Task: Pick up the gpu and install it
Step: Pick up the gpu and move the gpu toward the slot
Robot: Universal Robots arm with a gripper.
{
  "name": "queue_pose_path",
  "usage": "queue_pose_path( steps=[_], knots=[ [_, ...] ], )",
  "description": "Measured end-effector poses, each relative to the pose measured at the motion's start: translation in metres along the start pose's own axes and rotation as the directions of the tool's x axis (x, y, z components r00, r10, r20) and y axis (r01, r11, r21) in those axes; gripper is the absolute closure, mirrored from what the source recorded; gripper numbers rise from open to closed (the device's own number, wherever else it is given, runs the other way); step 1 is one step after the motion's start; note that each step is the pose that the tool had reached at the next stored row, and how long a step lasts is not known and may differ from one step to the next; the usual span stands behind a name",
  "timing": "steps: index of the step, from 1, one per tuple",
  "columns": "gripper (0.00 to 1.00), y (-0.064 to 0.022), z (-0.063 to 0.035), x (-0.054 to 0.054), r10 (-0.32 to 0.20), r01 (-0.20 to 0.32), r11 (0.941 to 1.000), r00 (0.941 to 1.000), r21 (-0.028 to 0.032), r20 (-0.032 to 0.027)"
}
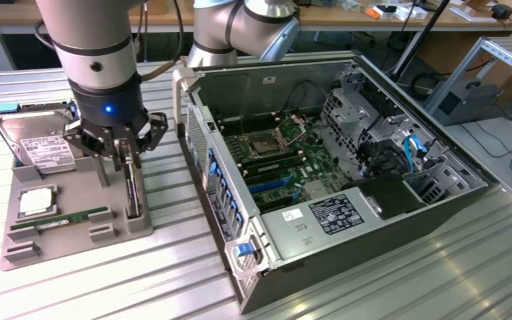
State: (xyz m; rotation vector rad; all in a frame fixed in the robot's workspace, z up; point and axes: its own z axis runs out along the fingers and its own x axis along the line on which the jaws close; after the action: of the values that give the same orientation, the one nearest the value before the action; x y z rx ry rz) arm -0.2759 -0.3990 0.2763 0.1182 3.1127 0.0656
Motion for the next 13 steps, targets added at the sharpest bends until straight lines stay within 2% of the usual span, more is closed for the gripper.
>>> queue_pose_path(
  steps=[1, 5, 6, 8, 13],
  knots=[
    [0.64, -0.0001, 0.0027, 0.0, 0.0, 0.0, 1.0, 1.0, 0.0, 0.0],
    [0.63, -0.0002, 0.0031, 0.0, 0.0, 0.0, 1.0, 1.0, 0.0001, 0.0],
    [0.5, -0.0002, 0.0031, 0.0, 0.0, 0.0, 1.0, 1.0, 0.0001, 0.0],
    [0.5, -0.0002, 0.0044, 0.0, 0.0, 0.0, 1.0, 1.0, -0.0004, 0.0004],
    [0.5, -0.0011, 0.0256, 0.0, 0.0, 0.0, 1.0, 1.0, 0.0001, -0.001]
  ],
)
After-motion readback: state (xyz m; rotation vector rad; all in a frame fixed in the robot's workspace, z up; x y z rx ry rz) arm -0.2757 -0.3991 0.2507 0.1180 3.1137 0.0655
